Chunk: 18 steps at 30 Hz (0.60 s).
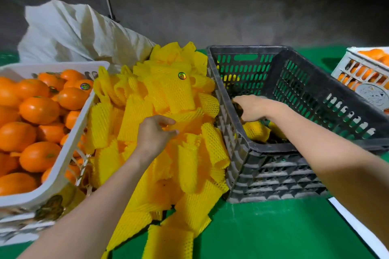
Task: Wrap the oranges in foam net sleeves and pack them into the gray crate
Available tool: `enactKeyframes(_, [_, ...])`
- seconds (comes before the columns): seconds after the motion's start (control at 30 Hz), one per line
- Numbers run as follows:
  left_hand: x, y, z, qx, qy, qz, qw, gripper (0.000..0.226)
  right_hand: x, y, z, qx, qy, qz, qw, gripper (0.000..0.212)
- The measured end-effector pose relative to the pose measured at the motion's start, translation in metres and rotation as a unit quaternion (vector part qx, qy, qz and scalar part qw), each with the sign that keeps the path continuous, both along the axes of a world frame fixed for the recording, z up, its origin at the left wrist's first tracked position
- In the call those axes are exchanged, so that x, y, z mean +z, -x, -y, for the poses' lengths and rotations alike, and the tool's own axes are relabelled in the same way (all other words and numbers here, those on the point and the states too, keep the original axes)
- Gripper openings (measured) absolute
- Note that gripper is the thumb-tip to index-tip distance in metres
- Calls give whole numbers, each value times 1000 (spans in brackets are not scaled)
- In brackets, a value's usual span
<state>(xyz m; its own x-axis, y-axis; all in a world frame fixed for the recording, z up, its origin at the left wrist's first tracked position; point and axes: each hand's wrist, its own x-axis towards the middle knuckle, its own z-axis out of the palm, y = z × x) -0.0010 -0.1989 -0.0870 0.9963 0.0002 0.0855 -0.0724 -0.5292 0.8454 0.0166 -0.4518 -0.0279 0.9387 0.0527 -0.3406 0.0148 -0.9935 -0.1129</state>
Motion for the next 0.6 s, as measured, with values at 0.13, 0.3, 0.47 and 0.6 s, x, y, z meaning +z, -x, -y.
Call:
enactKeyframes(0.13, [7,4,-7,39,118,13,992,22,16,14,-9,-70,-122,294,945,33])
enactKeyframes(0.3, [22,15,-20,66,254,9,965,31,25,38,-68,8,-233,357,905,28])
enactKeyframes(0.47, [34,31,-44,77,357,-13,931,35,21,40,-120,-16,-289,279,916,50])
enactKeyframes(0.6, [41,39,-65,34,337,-33,940,54,19,36,-152,1,-274,380,884,39])
